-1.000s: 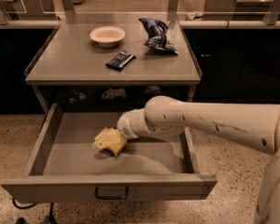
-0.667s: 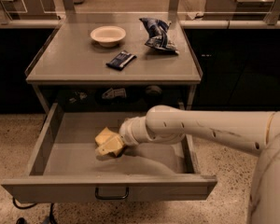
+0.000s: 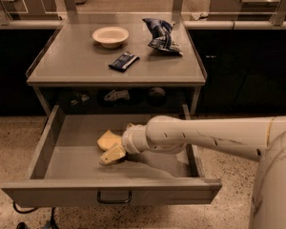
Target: Pick sponge from top drawer and place on counter
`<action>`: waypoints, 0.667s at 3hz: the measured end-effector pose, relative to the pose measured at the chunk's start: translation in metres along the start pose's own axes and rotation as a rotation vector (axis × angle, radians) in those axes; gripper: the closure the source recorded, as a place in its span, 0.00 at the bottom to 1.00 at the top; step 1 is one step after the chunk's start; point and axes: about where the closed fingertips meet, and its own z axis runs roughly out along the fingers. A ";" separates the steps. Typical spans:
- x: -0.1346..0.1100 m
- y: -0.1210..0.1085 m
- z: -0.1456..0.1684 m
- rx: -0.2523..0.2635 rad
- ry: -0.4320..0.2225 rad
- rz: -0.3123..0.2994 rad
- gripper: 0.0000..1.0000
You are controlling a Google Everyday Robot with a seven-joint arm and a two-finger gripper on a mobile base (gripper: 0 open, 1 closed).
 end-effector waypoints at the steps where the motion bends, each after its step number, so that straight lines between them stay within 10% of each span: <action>1: 0.000 0.000 0.000 0.000 0.000 0.000 0.00; 2: 0.000 0.000 0.000 0.000 0.000 0.000 0.19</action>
Offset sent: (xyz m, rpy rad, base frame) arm 0.0000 0.0000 0.0000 0.0000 0.0000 0.0000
